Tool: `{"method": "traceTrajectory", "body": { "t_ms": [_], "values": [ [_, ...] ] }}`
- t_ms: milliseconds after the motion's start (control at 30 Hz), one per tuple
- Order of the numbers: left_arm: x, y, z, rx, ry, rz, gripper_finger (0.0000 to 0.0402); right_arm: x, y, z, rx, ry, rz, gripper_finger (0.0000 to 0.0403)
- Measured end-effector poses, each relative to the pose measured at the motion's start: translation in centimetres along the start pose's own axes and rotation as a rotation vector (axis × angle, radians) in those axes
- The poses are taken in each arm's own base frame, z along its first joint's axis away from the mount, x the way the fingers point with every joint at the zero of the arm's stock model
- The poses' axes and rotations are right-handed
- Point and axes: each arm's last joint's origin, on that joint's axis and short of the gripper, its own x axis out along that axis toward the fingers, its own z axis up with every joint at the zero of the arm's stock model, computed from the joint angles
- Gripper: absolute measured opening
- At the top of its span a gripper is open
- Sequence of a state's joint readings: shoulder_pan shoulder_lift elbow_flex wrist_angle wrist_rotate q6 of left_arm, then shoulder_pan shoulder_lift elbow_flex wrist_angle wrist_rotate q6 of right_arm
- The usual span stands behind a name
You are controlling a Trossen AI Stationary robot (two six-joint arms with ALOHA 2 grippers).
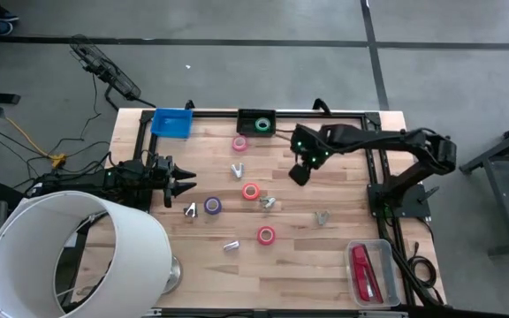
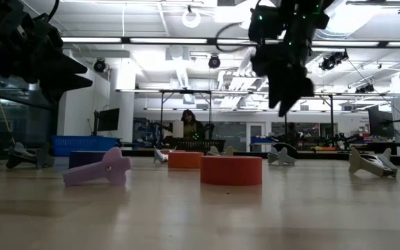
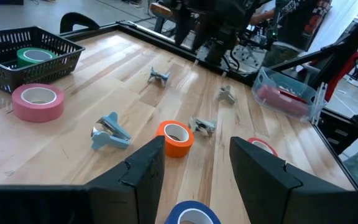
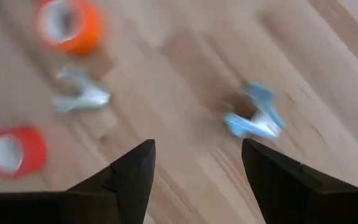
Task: Pick and place Stapler, Stapler remover, tape
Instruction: Put the red tape into the black bin
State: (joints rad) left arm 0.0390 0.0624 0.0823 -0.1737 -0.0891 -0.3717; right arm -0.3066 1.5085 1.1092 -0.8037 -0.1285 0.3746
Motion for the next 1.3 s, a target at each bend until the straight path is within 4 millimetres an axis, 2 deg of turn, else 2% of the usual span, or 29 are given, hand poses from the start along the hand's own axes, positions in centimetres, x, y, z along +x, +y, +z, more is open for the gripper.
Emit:
{"method": "traceTrajectory", "body": {
  "t_ms": [267, 467, 633, 1067, 1300],
  "values": [
    [0.0, 0.0, 0.0, 0.000, 0.000, 0.000, 0.0177, 0.6, 3.8, -0.7, -0.377, -0.062, 0.066, 0.0231],
    [0.0, 0.0, 0.0, 0.000, 0.000, 0.000, 0.0177, 2.2, 7.6, -2.0, -0.653, -0.081, 0.126, 0.0231],
    [0.0, 0.0, 0.0, 0.000, 0.000, 0.000, 0.0177, 3.8, 10.7, -3.4, -0.808, -0.105, 0.197, 0.0231],
    [0.0, 0.0, 0.0, 0.000, 0.000, 0.000, 0.0177, 8.2, 16.8, -8.0, -0.971, -0.098, 0.317, 0.0231],
    [0.0, 0.0, 0.0, 0.000, 0.000, -0.001, 0.0177, 10.8, 17.3, -8.4, -0.919, -0.127, 0.211, 0.0231]
  ]
}}
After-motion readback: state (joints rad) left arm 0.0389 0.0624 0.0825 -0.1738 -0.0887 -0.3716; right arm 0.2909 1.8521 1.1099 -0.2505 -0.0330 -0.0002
